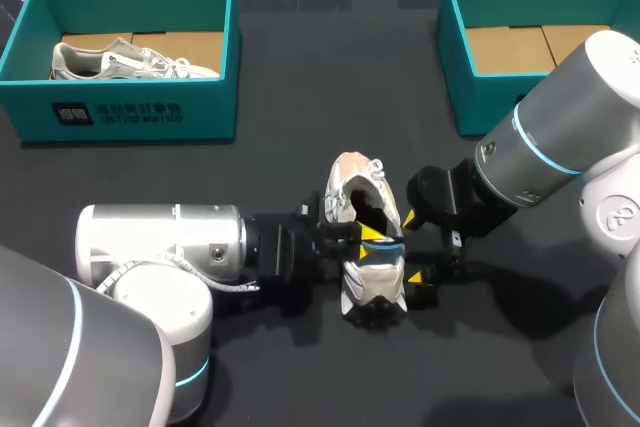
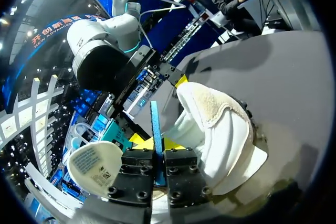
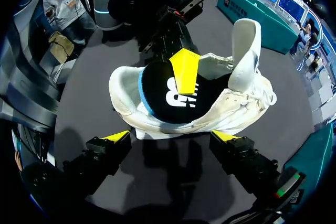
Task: Take the shoe out of the shoebox, open the shoe tongue, remove and reinsert the insole, then place the shoe into the shoebox
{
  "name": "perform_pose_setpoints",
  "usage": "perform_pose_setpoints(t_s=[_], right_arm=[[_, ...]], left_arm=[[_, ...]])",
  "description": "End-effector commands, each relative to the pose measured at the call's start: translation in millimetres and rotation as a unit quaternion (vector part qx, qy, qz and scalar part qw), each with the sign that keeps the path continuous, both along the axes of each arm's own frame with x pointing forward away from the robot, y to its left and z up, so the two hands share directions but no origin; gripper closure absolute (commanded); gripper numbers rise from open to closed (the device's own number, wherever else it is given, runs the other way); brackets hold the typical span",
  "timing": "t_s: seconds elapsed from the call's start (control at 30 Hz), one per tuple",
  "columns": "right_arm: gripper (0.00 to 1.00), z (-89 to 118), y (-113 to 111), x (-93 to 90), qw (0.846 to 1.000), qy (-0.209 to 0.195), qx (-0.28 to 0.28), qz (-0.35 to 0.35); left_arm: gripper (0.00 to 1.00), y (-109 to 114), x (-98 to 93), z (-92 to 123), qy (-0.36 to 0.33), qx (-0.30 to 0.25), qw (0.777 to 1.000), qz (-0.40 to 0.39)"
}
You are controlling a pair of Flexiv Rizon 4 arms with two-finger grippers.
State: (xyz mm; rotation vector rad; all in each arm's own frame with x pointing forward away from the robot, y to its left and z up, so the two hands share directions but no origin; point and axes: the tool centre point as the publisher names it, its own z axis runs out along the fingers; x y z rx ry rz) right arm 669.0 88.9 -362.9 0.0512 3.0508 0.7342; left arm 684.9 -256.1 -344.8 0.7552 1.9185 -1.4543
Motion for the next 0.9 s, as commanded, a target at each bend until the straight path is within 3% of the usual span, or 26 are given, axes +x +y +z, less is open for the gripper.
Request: perform_pose_setpoints(t_s=[0.03, 0.1, 0.13, 0.4, 0.5, 0.57, 0.9], right_arm=[[0.00, 0, 0, -1.5, 1.000, -0.001, -0.001, 0.000], [0.00, 0, 0, -1.5, 1.000, -0.001, -0.001, 0.000], [0.00, 0, 0, -1.5, 1.000, -0.001, -0.001, 0.000], [0.00, 0, 0, -1.5, 1.000, -0.001, -0.001, 0.000], [0.00, 0, 0, -1.5, 1.000, -0.001, -0.001, 0.000], [0.00, 0, 0, -1.5, 1.000, -0.001, -0.001, 0.000], [0.00, 0, 0, -1.5, 1.000, -0.001, -0.001, 0.000]], left_arm=[[0.84, 2, -4.9, 11, 0.018, -0.004, 1.000, -0.013], [0.66, 2, -12.1, 20, 0.025, -0.010, 0.999, -0.022], [0.65, 2, -14.0, 22, 0.026, -0.011, 0.999, -0.025], [0.76, -1, -29.7, 33, 0.019, -0.012, 0.998, -0.051], [0.95, -4, -30.3, 26, 0.017, -0.001, 0.998, -0.053], [1.00, -7, -29.3, 21, 0.018, 0.009, 0.998, -0.054], [1.00, -18, -7.9, -13, -0.007, 0.049, 0.998, -0.029]])
